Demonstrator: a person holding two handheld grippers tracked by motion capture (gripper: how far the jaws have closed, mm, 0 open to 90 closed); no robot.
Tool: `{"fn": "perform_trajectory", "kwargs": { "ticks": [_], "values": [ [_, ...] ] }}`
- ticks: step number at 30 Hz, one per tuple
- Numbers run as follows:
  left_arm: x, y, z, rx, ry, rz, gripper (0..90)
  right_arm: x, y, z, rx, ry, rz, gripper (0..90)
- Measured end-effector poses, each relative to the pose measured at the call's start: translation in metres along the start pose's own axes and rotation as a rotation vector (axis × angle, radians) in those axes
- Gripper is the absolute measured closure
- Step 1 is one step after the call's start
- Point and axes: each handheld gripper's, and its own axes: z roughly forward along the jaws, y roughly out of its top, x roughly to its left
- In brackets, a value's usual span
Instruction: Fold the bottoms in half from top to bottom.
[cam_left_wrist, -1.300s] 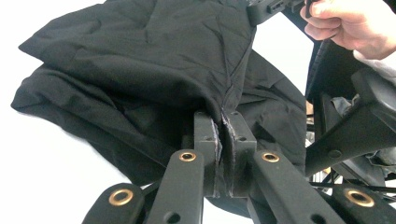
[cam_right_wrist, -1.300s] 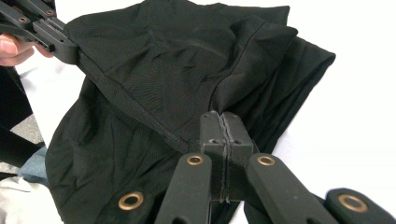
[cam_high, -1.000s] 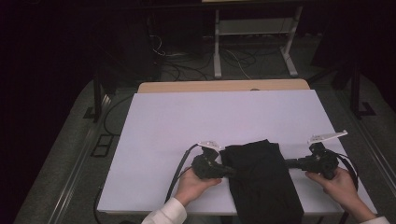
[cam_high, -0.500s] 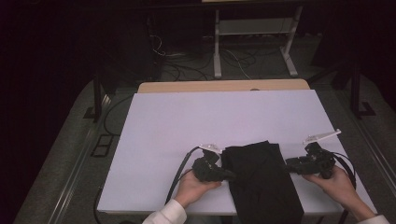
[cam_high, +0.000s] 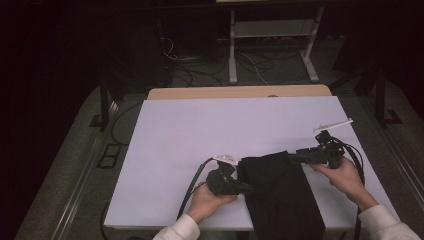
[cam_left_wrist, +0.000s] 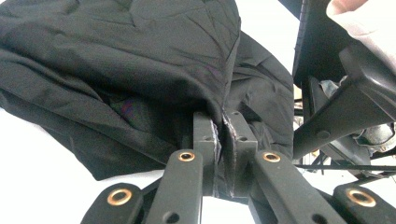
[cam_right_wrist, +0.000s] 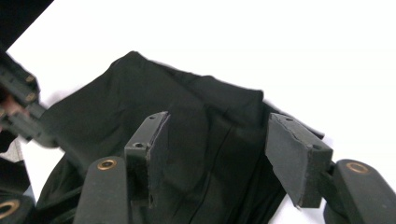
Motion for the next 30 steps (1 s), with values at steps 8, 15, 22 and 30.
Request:
{"fn": "perform_trajectory", "kwargs": {
  "ticks": [8, 15, 22, 30],
  "values": [
    [0.0, 0.0, 0.001, 0.0, -0.005, 0.0, 83.4, -0.012, 0.014, 0.015, 0.017, 0.001, 0.032, 35.9],
    [0.0, -0.001, 0.003, -0.001, -0.008, -0.001, 83.3, -0.027, 0.017, 0.028, 0.028, 0.039, 0.068, 36.0],
    [0.0, -0.001, 0.004, -0.002, -0.01, -0.004, 83.3, -0.027, 0.016, 0.032, 0.033, 0.1, 0.046, 41.0],
    [0.0, -0.001, 0.005, 0.0, -0.01, -0.004, 83.2, -0.019, 0.015, 0.037, 0.098, 0.087, -0.022, 56.6]
  ]
}}
